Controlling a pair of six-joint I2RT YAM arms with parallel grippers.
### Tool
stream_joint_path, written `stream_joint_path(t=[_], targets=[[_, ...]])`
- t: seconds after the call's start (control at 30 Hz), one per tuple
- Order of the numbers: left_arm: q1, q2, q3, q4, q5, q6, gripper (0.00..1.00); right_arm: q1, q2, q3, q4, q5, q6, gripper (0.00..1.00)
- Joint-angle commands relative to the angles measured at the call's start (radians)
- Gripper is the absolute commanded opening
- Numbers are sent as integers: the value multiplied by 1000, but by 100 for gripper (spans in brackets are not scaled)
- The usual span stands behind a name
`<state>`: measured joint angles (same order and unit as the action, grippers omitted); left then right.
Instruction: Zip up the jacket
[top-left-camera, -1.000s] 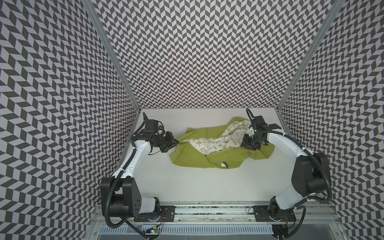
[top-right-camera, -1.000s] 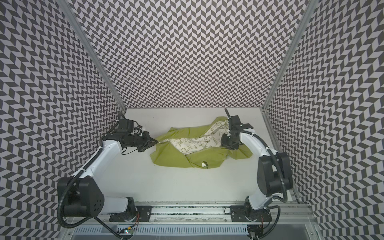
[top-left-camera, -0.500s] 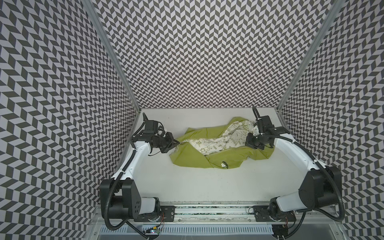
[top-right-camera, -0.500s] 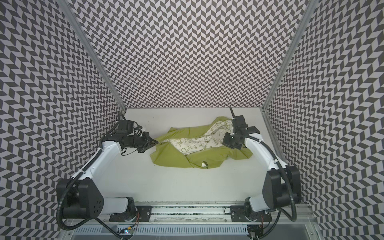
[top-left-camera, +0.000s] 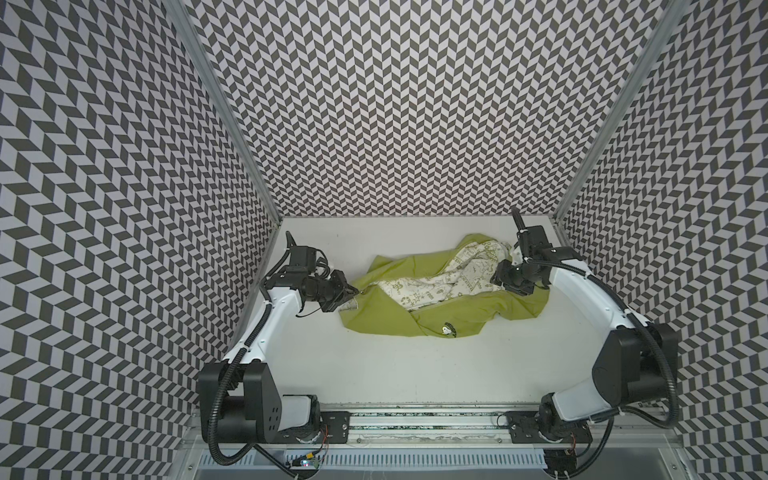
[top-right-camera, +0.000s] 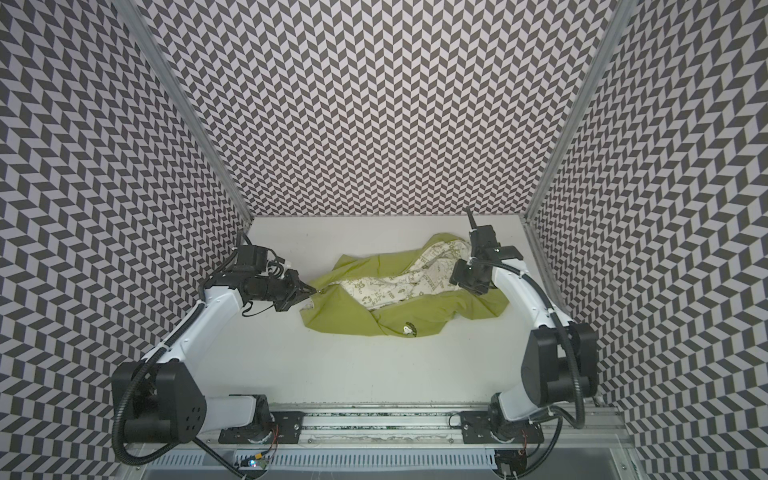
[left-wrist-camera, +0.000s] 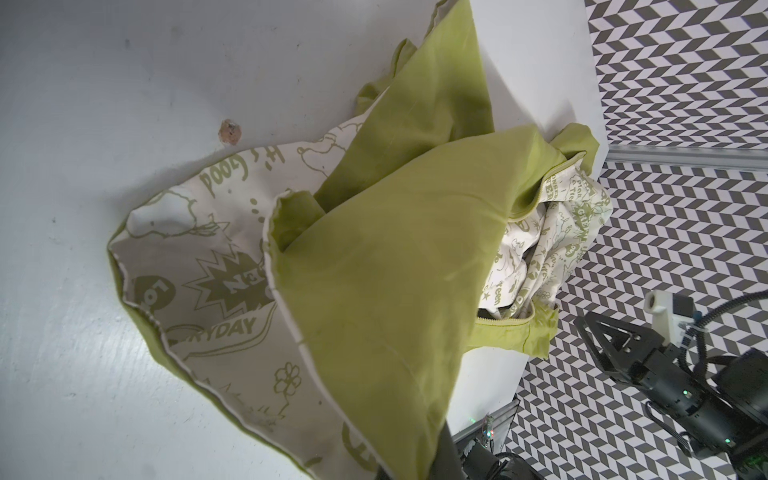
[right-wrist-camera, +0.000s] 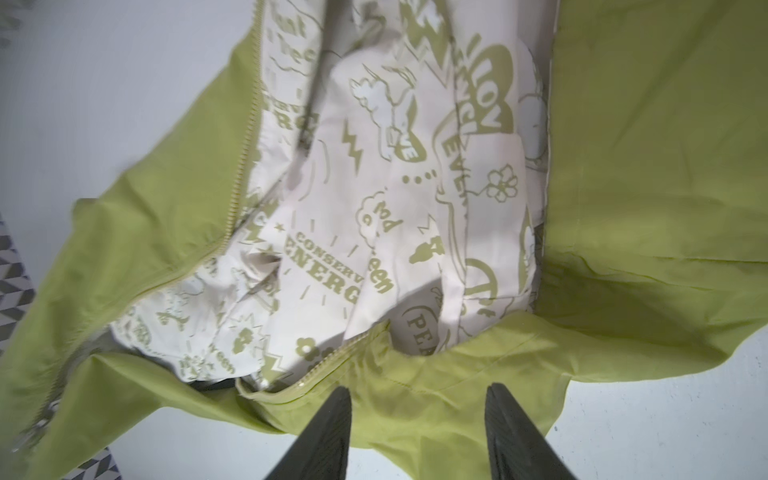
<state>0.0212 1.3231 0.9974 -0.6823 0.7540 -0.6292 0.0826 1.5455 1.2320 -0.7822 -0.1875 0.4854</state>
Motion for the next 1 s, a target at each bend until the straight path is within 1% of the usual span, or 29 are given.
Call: stream_joint_path(t=[0.0,0.17,0.2,0.27,0.37,0.4,0.43,0.57,0.8,0.9,0.97], targets=[[6,-35,-19,-2,11,6,0,4,30,-20,-4,75,-19,54],[6,-35,-34,2,16,4,0,8,83,-43,27,96,-16,55],[6,-32,-34,3,17,5,0,8,95,-46,34,90,-13,54],[6,-29,-32,3,19,5,0,17,107,-55,43,87,-5,50],[6,-25,-25,1,19,7,0,25,88,-84,67,80,16,36],[6,-22,-23,1,19,7,0,25,74,-94,74,77,22,30],[6,-21,-22,1,19,7,0,25,57,-101,78,76,27,22],[7,-17,-19,0,16,11,0,22,-13,-99,66,76,28,0],[32,2,-5,-19,-6,28,0,-21,-154,-25,-26,83,25,0],[56,4,2,-26,-11,40,0,-75,-210,-15,-38,69,25,0],[71,4,7,-34,-10,52,0,-131,-248,-25,-31,50,33,0]])
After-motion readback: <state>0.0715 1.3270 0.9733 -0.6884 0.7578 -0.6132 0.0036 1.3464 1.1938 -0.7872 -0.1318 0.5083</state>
